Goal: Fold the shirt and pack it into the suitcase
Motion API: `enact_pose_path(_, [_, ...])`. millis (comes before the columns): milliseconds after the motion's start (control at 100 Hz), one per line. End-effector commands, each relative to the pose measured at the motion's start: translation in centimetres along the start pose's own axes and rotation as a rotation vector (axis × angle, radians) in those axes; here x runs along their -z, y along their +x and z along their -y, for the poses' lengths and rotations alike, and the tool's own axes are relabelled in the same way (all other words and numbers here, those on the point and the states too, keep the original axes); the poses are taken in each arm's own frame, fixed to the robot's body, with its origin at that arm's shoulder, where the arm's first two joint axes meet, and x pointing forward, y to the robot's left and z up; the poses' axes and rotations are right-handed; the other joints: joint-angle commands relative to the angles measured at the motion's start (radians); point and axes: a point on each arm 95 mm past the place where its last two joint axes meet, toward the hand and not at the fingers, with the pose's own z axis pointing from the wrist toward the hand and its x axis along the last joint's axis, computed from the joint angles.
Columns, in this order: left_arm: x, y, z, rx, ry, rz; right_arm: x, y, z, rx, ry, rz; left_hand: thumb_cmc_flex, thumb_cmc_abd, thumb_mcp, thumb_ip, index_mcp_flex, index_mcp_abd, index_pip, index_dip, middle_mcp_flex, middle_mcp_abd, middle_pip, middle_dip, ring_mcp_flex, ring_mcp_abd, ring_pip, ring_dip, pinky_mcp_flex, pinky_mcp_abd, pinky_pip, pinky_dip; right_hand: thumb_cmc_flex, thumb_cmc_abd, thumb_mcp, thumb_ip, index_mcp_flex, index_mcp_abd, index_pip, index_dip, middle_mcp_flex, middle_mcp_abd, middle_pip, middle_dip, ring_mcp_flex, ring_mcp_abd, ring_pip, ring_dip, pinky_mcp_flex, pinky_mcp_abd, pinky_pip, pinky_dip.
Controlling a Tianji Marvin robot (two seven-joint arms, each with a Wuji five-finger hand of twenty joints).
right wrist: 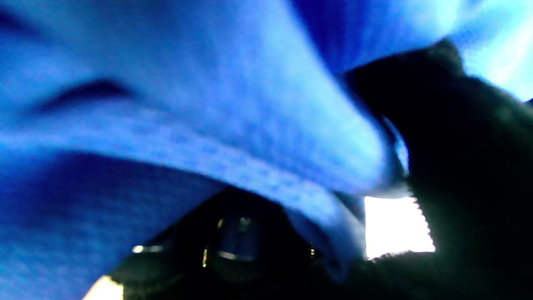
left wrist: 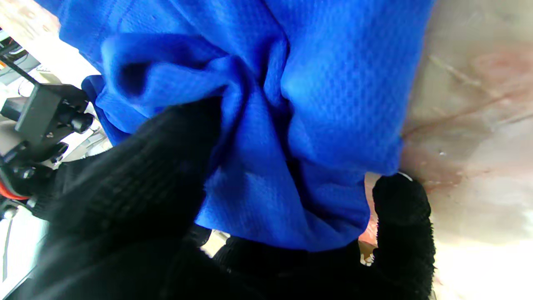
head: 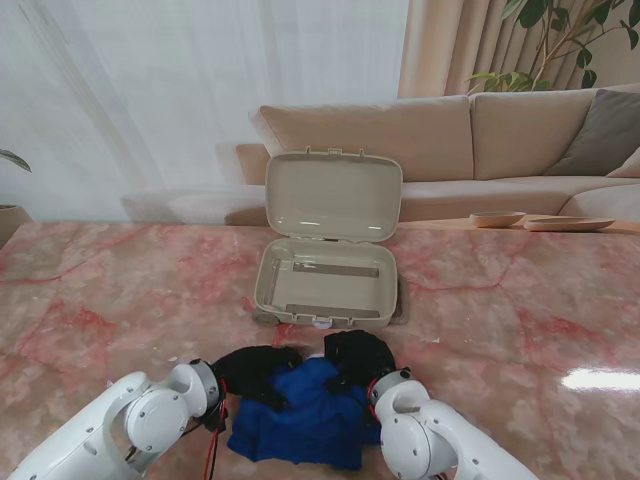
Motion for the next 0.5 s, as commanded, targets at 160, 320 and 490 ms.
enact_pose_path(160, [-0.1,-0.9,-2.1,0.076,-0.013,0.011,0.3,-0.3,0.5,-0.005,0.015,0.005,0.335,-0.037,-0.133,-0.036,0.115,-0.115,0.273,0.151,0.194,-0.077,0.043,0.205,0.129,0.048,0.136,0.044,0.093,-0.01,0.077,0.035,0.108,0.036,0.169,0.151,0.046,-0.039,0.075,0.019,0.11,0.012,0.138,0.042,0.035,-0.107,0.06,0.03,0.045,-0.039,0.176,-0.02])
enact_pose_path(320, [-0.3,-0.7,-1.7,0.119,0.007,-0.009,0.5,-0.1,0.2,-0.005,0.01,-0.009,0.385,-0.025,-0.077,-0.041,0.167,-0.174,0.389,0.207,0.22,-0.089,0.091,0.222,0.14,0.059,0.185,0.072,0.094,-0.004,0.099,0.052,0.107,0.03,0.175,0.149,0.05,-0.041,0.074,0.018,0.112,0.013,0.135,0.042,0.035,-0.105,0.06,0.03,0.045,-0.039,0.176,-0.021])
enact_pose_path(490, [-0.6,-0.3,-0.8,0.19,0.037,-0.032,0.8,0.2,-0.5,0.0,-0.002,-0.038,0.357,-0.079,0.108,-0.031,0.222,-0.194,0.479,0.264,0.236,-0.069,0.145,0.262,0.166,0.056,0.249,0.092,0.115,-0.001,0.137,0.074,0.112,0.028,0.183,0.151,0.051,-0.041,0.074,0.018,0.114,0.014,0.136,0.046,0.035,-0.103,0.061,0.031,0.048,-0.039,0.178,-0.021])
